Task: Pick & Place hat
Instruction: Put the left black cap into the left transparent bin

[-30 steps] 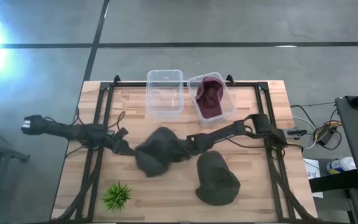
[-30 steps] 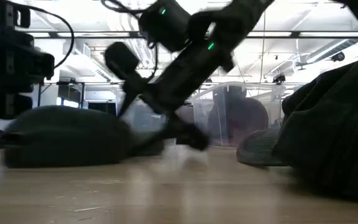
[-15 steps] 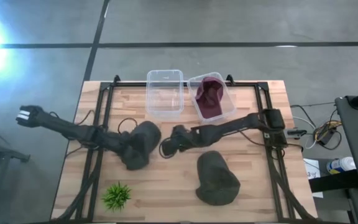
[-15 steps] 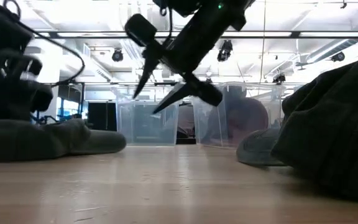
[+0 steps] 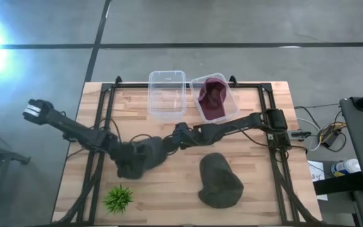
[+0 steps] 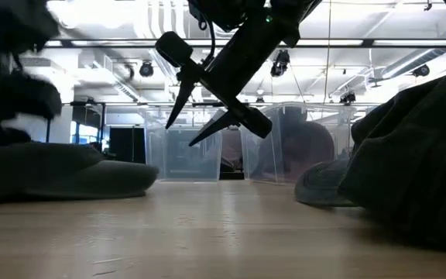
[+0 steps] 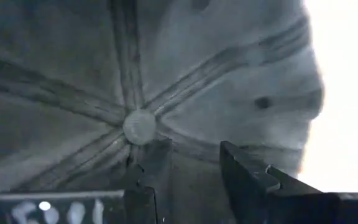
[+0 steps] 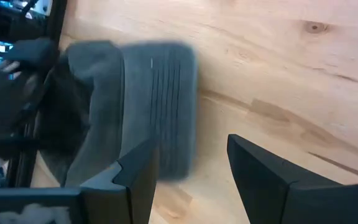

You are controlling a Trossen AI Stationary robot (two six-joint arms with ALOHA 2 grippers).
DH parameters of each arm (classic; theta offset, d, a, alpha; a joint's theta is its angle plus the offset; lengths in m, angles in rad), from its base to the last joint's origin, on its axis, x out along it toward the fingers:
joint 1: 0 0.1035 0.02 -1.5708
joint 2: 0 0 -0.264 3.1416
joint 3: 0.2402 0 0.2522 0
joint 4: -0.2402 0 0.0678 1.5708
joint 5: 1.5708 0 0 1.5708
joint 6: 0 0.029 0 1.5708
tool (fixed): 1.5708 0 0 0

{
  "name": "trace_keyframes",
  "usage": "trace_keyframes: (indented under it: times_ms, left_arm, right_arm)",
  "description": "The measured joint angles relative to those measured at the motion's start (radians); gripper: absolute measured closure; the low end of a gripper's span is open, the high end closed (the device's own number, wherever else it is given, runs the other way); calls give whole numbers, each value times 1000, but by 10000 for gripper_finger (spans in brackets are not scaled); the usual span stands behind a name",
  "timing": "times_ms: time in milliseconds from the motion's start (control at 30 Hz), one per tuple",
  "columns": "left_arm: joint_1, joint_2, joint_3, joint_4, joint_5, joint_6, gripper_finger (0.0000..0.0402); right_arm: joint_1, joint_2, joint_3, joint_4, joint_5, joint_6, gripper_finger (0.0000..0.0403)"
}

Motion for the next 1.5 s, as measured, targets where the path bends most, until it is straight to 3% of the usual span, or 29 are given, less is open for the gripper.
trace_keyframes:
  times_ms: [100,233,300,367,500,800,967,1267,1500]
  left_arm:
    - [-43,4,120,-92,-107,67,274]
    - [-91,-3,245,-243,-371,97,274]
    - [-96,-5,267,-275,-507,82,274]
    - [-96,0,257,-275,-565,61,274]
    - [-90,29,174,-181,-561,-12,274]
    - [-85,169,-43,375,-515,-73,274]
    - [-84,269,-26,423,-506,-76,274]
    - [-78,356,23,451,-482,-57,274]
    - [-71,392,43,479,-487,-33,274]
  right_arm:
    - [3,0,0,-7,-3,12,216]
    - [8,0,-14,-2,-8,26,216]
    - [8,0,-28,2,-15,28,216]
    - [8,0,-47,21,-16,38,216]
    - [10,0,-107,126,-22,66,216]
    - [29,116,-136,357,-91,67,216]
    - [34,141,-129,435,-103,49,216]
    - [54,96,-138,342,-173,-14,216]
    - [54,154,-144,490,-241,-3,216]
